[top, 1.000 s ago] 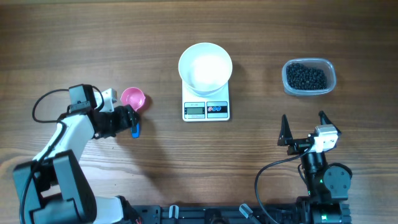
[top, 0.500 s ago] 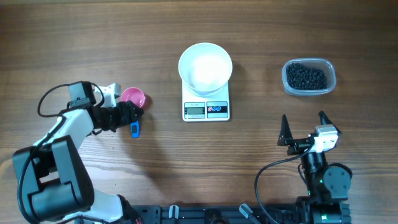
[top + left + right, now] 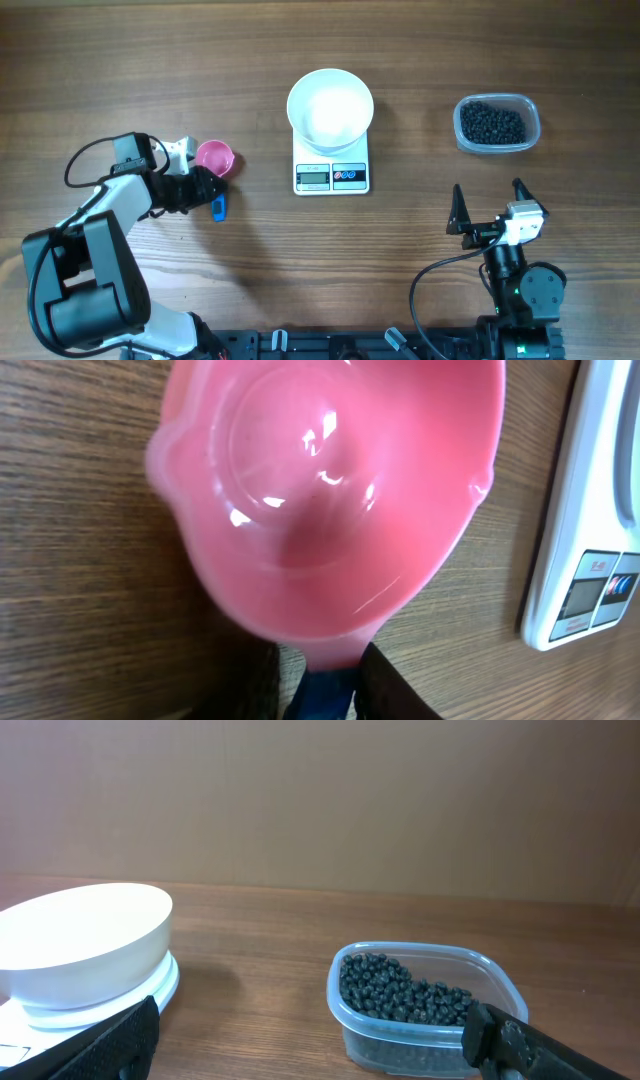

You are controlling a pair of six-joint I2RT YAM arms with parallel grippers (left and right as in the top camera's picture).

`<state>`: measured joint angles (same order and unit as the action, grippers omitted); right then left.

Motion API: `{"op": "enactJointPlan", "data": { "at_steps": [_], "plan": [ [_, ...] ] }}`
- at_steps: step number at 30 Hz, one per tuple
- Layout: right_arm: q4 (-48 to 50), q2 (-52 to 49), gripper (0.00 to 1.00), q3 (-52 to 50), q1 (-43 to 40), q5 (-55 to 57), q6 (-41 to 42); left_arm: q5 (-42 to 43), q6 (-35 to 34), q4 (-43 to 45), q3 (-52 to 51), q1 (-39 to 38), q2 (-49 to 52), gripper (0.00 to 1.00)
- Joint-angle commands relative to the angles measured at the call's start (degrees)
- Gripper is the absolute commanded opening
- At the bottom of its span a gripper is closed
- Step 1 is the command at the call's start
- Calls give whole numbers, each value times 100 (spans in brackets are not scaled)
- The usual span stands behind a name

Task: Scoop item into bowl and weigh 150g on scale
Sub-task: 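Close the left gripper on the blue handle and lift the scoop, then carry the scoop right toward the right gripper over the scale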

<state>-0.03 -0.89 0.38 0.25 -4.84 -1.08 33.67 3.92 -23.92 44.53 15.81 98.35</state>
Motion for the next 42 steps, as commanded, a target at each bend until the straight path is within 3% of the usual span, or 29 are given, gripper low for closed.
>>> {"op": "enactJointPlan", "data": {
  "at_steps": [1,11,14,21,34,42],
  "plan": [
    [11,61,100,-9,28,81,111,92,13,24,-133,-20,162,26],
    [11,61,100,-9,28,81,111,549,-22,59,-131,-20,-24,20],
    [11,61,100,-9,28,83,111,599,-356,61,-131,-20,-236,19],
    [11,61,100,-9,28,83,111,1010,-798,127,-131,-20,-942,4],
    [11,61,100,-9,28,83,109,2380,-2927,356,-131,-22,-3316,4],
    [11,61,100,-9,28,83,111,2354,-3014,-243,-133,-33,-4981,4]
  ]
}}
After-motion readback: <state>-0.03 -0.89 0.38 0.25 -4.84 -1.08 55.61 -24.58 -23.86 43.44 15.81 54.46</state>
